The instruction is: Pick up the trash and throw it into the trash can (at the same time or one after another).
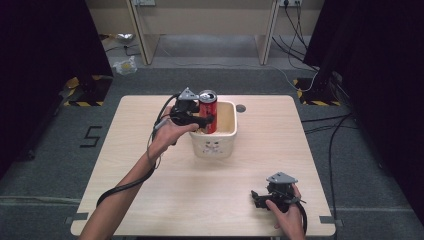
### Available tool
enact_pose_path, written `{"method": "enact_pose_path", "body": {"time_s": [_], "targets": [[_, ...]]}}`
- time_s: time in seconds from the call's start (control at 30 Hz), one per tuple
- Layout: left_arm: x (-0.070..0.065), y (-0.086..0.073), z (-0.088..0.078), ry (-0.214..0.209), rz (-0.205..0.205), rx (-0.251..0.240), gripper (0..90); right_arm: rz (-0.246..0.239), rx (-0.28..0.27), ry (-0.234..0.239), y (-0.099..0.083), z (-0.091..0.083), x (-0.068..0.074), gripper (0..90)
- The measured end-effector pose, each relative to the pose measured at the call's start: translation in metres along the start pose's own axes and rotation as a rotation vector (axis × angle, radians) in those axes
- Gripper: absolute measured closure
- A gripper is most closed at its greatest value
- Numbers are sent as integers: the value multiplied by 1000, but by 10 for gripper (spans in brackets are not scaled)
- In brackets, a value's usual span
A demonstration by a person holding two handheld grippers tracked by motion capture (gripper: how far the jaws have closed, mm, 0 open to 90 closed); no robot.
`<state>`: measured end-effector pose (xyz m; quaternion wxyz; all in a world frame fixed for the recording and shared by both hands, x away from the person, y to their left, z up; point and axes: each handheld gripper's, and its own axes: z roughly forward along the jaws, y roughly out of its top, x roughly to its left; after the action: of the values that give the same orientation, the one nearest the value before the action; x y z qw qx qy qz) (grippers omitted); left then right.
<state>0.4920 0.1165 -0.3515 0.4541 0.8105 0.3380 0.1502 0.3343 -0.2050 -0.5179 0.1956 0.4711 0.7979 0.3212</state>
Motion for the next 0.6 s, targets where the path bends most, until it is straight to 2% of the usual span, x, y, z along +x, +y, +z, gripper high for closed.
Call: {"method": "enact_pose_path", "body": {"time_s": [0.5, 0.6], "targets": [[-5, -5, 16, -24, 9, 41, 339, 0, -2, 1, 0, 0, 0, 3], [-6, -7, 18, -28, -2, 50, 338, 0, -1, 1, 0, 0, 0, 3]]}}
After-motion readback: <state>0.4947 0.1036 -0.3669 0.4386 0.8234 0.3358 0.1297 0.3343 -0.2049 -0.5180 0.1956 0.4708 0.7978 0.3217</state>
